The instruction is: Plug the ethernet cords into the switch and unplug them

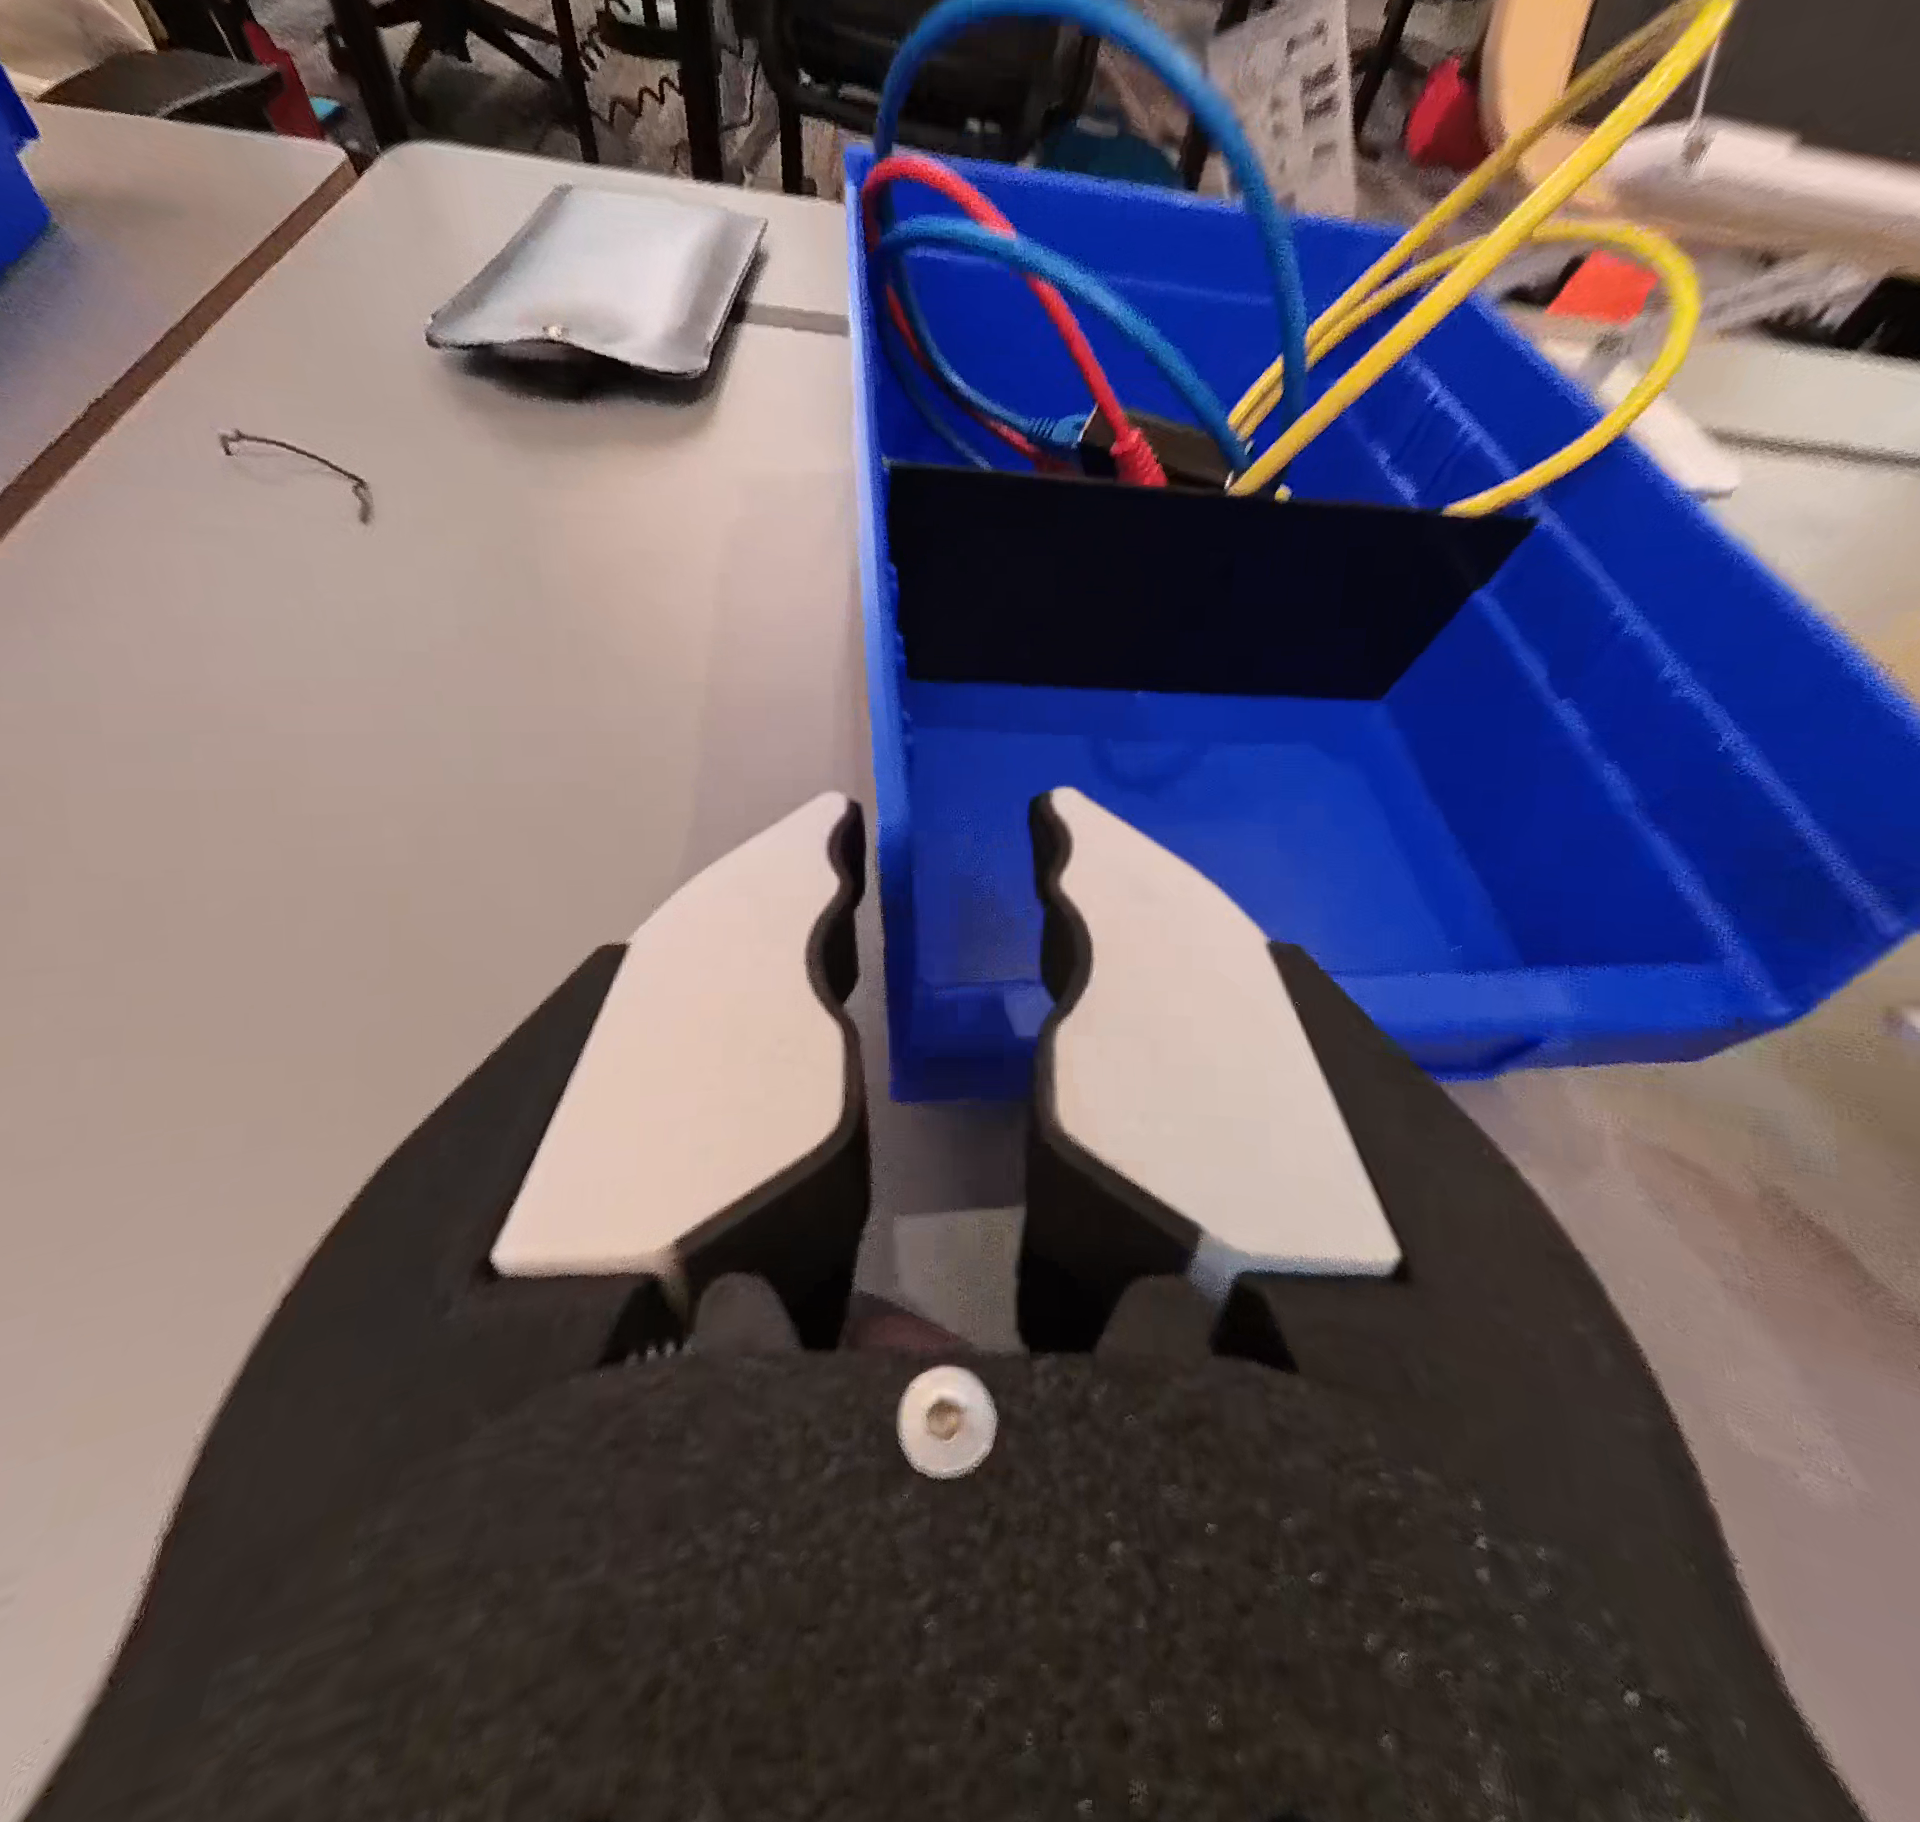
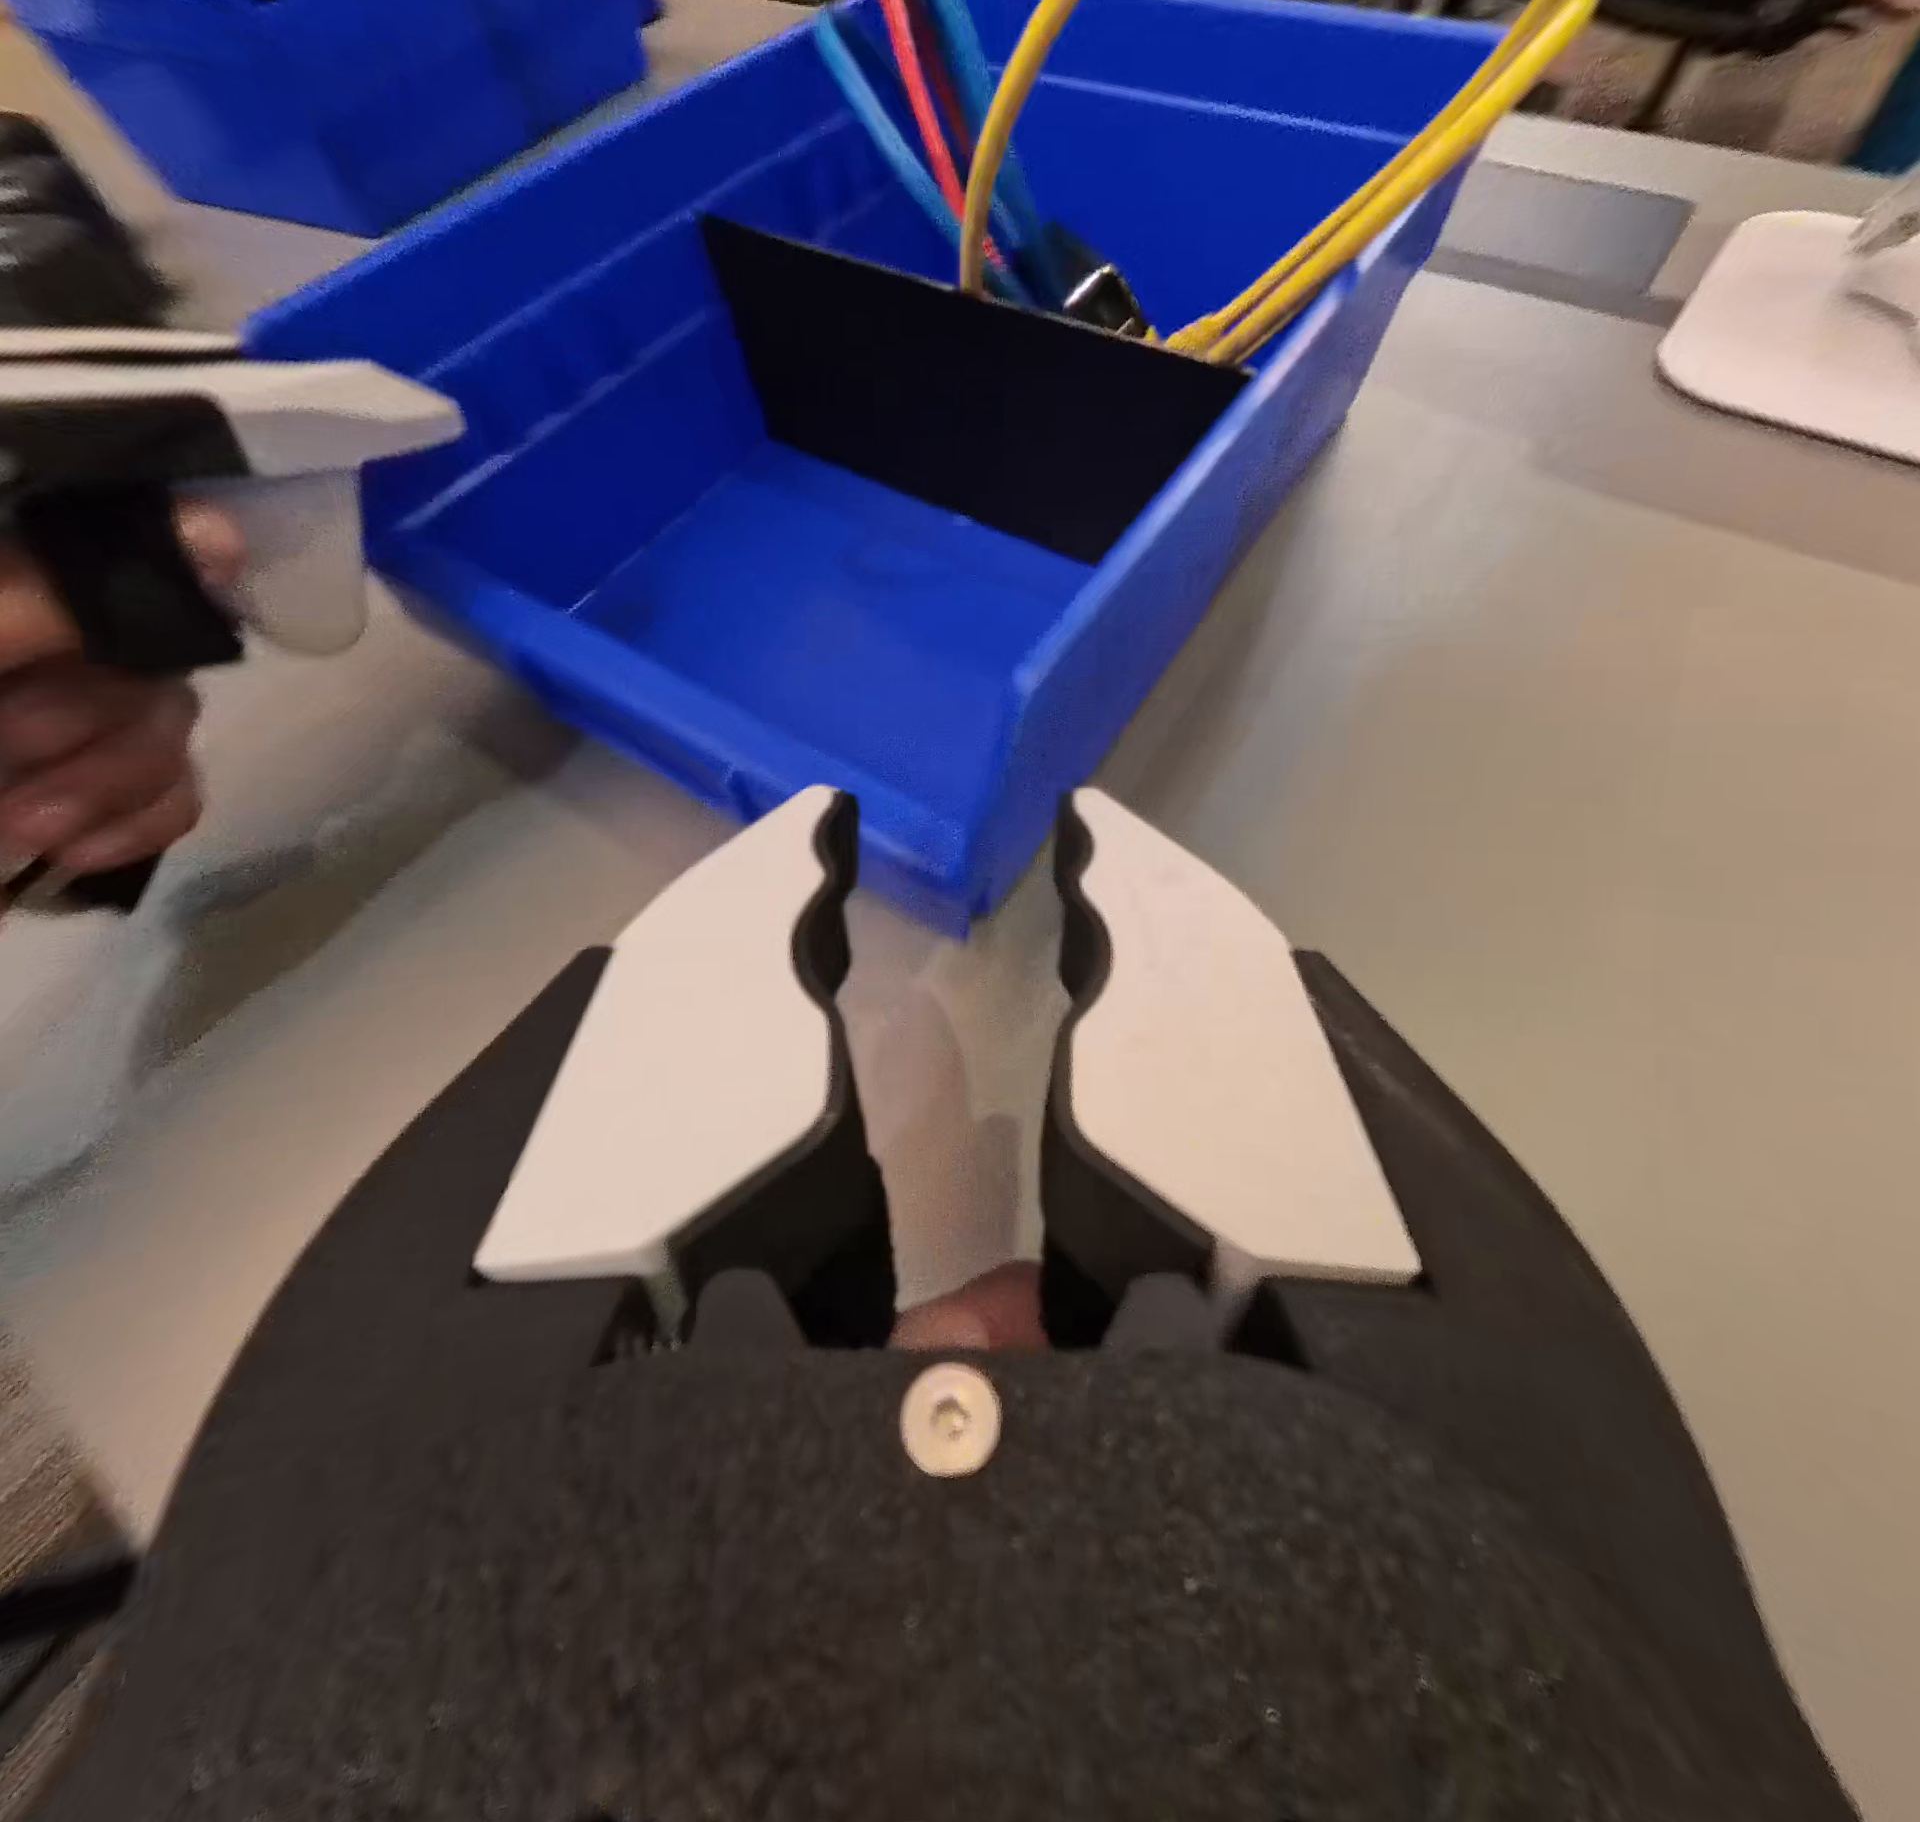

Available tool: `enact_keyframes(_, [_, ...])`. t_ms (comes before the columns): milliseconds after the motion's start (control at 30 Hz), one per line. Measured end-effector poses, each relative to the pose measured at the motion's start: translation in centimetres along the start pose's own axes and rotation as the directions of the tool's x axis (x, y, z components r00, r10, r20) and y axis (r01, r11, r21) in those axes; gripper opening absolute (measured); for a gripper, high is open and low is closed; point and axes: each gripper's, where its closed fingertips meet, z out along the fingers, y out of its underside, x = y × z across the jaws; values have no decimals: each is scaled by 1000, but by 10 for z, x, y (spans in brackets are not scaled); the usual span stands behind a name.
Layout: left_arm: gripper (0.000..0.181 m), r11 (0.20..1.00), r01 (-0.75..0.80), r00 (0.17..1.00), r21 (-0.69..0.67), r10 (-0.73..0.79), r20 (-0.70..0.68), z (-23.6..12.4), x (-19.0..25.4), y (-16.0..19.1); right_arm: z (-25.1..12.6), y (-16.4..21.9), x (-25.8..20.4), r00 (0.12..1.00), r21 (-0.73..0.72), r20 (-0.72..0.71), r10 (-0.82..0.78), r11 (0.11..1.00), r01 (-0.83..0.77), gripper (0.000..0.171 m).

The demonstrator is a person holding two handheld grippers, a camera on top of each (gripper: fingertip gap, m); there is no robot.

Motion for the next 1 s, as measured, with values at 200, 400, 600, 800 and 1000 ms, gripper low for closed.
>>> enact_keyframes(200, [44,962,95,995,258,-97,-3,-43,5,-49,-89,32,64,996,48,49,75,996,-77,50])
enact_keyframes(400, [43,966,65,993,250,-88,83,-61,33,-39,-179,23,203,969,270,-134,210,948,-168,46])
enact_keyframes(600, [42,992,128,986,1,-127,-107,-61,120,34,-266,64,308,886,324,-404,227,942,-94,41])
enact_keyframes(800, [38,1000,-7,990,-8,6,-141,-47,136,34,-299,106,392,771,254,-560,304,948,-189,40])
enact_keyframes(1000, [39,997,-41,983,-59,30,-181,-34,141,45,-290,118,401,760,278,-498,418,907,-316,38])
